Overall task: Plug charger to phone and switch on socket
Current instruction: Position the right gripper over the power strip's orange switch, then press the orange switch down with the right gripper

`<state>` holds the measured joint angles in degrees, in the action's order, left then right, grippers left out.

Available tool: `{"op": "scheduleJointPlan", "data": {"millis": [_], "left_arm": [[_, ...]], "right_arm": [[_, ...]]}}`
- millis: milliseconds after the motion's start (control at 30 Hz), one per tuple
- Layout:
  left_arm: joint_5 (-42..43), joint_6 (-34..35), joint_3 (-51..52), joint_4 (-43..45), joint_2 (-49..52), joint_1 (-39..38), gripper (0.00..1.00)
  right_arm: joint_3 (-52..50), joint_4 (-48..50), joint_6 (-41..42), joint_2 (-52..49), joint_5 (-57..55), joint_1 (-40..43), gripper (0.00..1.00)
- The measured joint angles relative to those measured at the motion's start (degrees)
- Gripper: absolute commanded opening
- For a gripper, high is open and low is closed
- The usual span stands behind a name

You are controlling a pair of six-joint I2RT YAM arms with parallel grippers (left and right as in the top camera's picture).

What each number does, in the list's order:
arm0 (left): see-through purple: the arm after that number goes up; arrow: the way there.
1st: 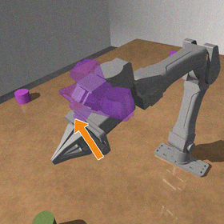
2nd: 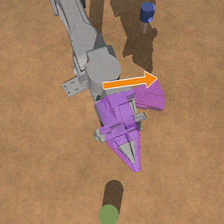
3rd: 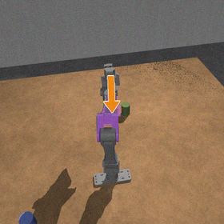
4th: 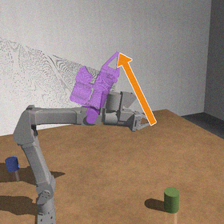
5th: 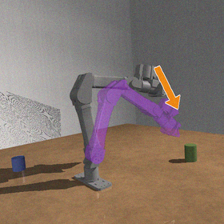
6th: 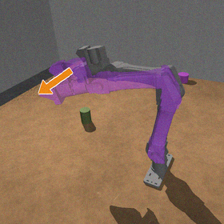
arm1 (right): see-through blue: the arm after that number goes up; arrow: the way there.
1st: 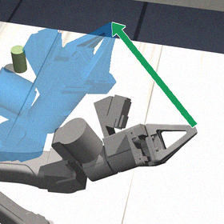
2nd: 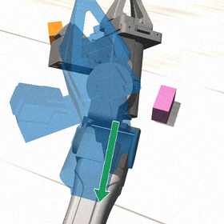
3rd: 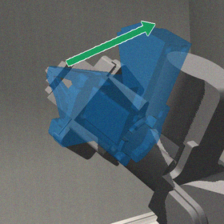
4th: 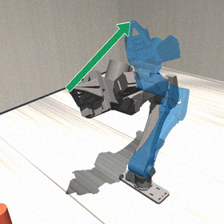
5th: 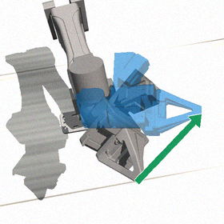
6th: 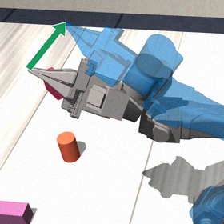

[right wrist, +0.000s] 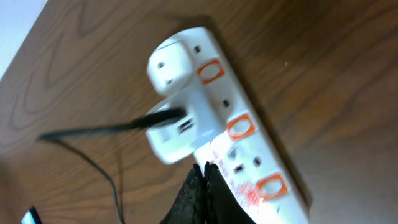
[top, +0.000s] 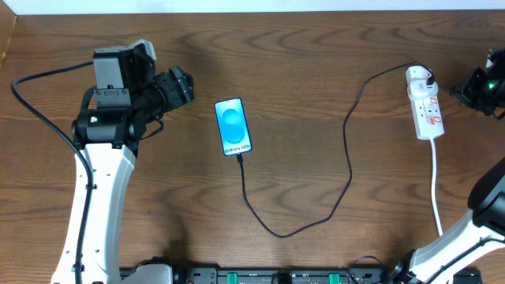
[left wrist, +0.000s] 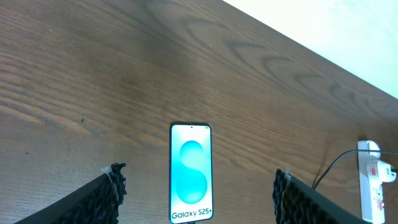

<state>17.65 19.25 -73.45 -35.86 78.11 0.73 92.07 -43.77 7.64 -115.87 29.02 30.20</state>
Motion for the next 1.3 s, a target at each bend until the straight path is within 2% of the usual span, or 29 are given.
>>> {"op": "scheduleJointPlan", "data": {"millis": [333, 1300], "left_arm": [[0.0, 0.0, 0.0, 0.0, 0.0, 0.0, 0.77], [0.0, 0.0, 0.0, 0.0, 0.0, 0.0, 0.77]], "right_arm": [[-0.04, 5.18, 1.07, -7.3, 5.25, 1.25, 0.01], [-0.07, 8.13, 1.01, -10.51, 2.27, -0.55, 0.01]]}}
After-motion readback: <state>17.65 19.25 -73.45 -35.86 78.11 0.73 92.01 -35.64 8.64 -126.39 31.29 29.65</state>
